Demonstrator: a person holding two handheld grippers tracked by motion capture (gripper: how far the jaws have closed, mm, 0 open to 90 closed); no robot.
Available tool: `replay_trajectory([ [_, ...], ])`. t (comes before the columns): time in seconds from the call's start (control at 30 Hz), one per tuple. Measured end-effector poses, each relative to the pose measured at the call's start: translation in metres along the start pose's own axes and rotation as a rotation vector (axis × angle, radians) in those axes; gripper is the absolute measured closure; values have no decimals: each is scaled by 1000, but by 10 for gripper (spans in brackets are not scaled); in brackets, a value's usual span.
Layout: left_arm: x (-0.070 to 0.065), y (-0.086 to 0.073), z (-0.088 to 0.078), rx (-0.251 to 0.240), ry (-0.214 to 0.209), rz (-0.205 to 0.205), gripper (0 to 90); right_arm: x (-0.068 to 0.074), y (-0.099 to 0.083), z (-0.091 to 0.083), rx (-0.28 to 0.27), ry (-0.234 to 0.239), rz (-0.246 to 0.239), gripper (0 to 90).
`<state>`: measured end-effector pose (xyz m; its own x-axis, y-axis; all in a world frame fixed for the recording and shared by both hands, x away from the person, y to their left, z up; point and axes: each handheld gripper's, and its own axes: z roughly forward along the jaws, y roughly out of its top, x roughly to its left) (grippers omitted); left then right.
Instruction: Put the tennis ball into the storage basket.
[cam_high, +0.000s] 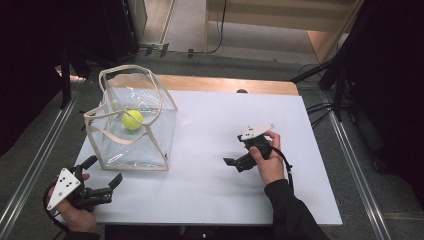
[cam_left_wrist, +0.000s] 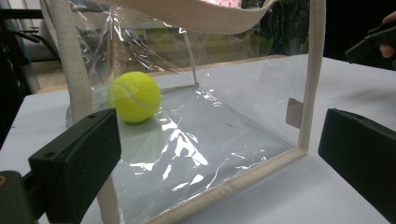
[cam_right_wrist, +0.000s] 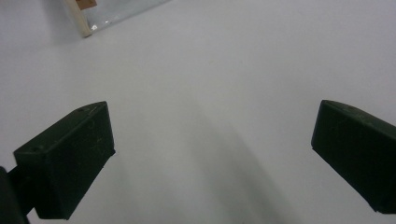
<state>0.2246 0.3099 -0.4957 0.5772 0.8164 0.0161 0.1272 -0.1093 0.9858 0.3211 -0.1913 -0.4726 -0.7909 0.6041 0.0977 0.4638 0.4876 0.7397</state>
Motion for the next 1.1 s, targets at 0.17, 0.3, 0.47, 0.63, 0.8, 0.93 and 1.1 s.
replay_trajectory([
  [0.17, 0, 0, 0, 3, 0, 5, 0, -4, -15, -8, -16, -10, 18, 0],
  [0.3, 0, 0, 0, 4, 1, 5, 0, -6, -24, -14, -28, -28, 36, 0],
  [0.47, 0, 0, 0, 5, 1, 4, 0, -9, -36, -23, -44, -48, 59, 0],
  [0.63, 0, 0, 0, 4, 0, 1, 0, -9, -50, -32, -61, -62, 79, 0],
  [0.8, 0, 0, 0, 8, 1, 3, 0, -11, -64, -44, -96, -82, 107, 0],
  [0.93, 0, 0, 1, 4, 2, 2, 0, -12, -75, -54, -108, -94, 124, 0],
  [1.1, -1, 0, 1, 6, 3, 4, 0, -14, -89, -63, -125, -113, 147, 0],
])
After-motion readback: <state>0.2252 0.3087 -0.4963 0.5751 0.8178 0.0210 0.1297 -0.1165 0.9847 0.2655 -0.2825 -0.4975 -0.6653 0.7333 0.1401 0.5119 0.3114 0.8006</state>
